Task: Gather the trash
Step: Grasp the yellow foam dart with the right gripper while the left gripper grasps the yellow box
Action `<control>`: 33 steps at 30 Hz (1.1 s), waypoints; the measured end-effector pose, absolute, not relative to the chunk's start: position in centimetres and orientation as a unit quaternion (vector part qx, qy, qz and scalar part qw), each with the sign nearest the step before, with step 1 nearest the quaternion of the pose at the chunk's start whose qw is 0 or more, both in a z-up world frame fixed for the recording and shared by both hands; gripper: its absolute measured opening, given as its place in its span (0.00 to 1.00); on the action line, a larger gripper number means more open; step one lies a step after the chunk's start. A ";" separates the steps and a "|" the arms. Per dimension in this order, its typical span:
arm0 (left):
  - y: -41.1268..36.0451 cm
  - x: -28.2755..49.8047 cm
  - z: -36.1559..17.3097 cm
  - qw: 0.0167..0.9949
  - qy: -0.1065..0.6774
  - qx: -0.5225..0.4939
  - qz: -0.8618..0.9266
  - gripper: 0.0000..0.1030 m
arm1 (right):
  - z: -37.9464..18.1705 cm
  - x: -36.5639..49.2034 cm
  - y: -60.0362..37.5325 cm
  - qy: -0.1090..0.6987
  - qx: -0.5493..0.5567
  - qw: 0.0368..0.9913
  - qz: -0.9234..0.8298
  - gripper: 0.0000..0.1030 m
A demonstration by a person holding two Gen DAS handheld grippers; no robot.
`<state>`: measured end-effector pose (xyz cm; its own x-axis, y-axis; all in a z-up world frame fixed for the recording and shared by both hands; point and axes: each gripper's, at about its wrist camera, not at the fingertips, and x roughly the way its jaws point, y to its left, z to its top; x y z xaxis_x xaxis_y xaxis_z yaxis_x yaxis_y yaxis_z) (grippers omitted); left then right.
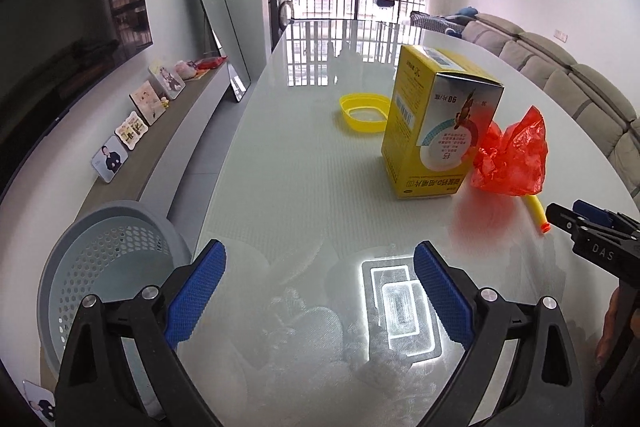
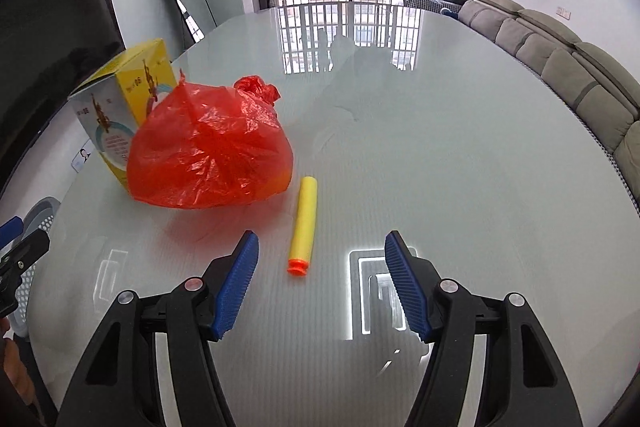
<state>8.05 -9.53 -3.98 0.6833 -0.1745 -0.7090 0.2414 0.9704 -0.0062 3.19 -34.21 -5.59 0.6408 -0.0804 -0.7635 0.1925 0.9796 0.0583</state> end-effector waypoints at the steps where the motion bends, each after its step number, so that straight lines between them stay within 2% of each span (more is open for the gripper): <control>1: -9.9 8.3 -4.0 0.916 0.383 0.045 -0.115 0.91 | -5.9 3.9 -34.3 0.423 0.064 0.901 -0.073 0.61; 11: -11.4 9.5 -4.6 0.912 0.389 0.051 -0.118 0.91 | -7.2 6.8 -34.5 0.439 0.041 0.895 -0.073 0.60; 13: -11.6 9.6 -4.7 0.912 0.391 0.052 -0.118 0.91 | -7.2 7.0 -34.4 0.440 0.038 0.894 -0.070 0.56; 15: -11.8 9.5 -4.8 0.911 0.392 0.053 -0.117 0.91 | -7.3 7.0 -34.1 0.443 0.034 0.893 -0.069 0.47; 19: -11.9 9.5 -4.8 0.911 0.392 0.056 -0.117 0.91 | -7.7 7.1 -33.2 0.446 0.025 0.893 -0.061 0.39; 23: -12.2 9.3 -4.8 0.910 0.393 0.055 -0.118 0.91 | -7.8 7.1 -32.6 0.445 0.018 0.894 -0.051 0.14; 24: -12.3 9.3 -4.7 0.910 0.392 0.056 -0.119 0.91 | -7.8 7.0 -32.6 0.445 0.019 0.894 -0.051 0.12; 33: -13.6 9.3 -3.3 0.915 0.378 0.060 -0.127 0.91 | -7.2 5.8 -34.1 0.430 0.061 0.899 -0.054 0.12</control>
